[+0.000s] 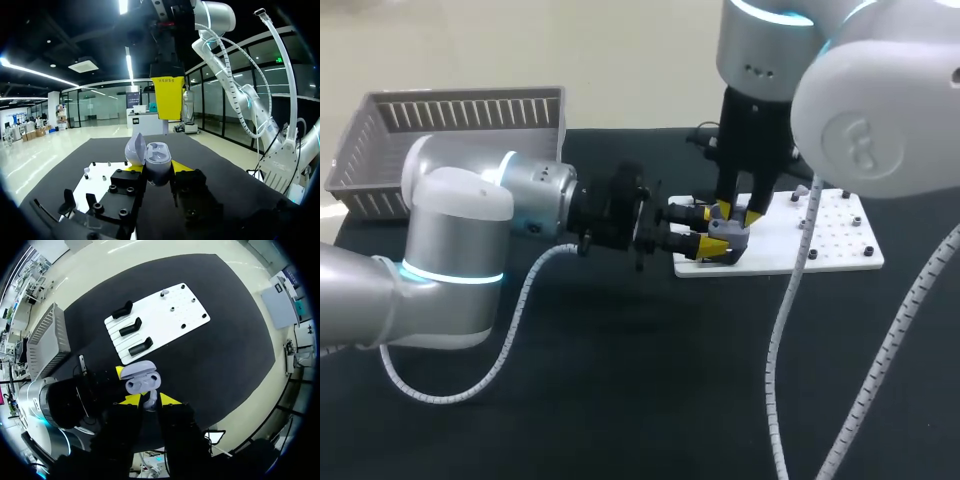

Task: Pick up each earbud case from the left stands, insert the matching earbuds, close the lid, and place the case in the box.

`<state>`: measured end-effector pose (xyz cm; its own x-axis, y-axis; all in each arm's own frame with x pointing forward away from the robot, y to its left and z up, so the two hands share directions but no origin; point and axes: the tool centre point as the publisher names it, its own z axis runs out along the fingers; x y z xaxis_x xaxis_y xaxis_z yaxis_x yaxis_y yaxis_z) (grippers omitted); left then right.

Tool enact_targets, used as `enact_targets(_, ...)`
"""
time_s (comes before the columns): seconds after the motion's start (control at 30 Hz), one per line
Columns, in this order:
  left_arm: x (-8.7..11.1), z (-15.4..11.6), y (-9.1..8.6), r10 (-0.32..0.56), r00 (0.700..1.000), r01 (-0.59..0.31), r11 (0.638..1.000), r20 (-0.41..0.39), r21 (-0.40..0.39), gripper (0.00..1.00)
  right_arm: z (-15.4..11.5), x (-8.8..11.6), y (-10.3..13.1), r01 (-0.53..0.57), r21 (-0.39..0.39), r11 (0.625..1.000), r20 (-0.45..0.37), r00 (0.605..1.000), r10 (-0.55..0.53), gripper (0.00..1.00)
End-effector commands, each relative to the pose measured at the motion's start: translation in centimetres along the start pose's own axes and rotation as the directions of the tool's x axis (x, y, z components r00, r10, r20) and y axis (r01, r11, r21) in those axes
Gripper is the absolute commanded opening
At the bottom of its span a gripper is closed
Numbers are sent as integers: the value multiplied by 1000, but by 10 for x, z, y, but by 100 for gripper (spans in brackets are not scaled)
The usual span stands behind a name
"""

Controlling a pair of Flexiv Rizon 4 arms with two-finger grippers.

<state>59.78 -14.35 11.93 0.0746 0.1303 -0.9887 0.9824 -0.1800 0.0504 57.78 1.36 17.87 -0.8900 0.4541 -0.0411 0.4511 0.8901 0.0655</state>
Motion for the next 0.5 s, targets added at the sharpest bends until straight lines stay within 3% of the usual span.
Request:
enact_targets(0.03,0,0,-1,0,1000,0,1000,-2,-3,0,0,0,0,0,1,1000,0,1000,0,0)
enact_targets(0.23,0,0,-1,0,1000,0,1000,-2,-3,0,0,0,0,0,1,1000,0,1000,0,0)
enact_targets(0.5,0,0,-1,0,1000,0,1000,-2,-3,0,-4,-10,3,-100,-43,994,36,994,101,0)
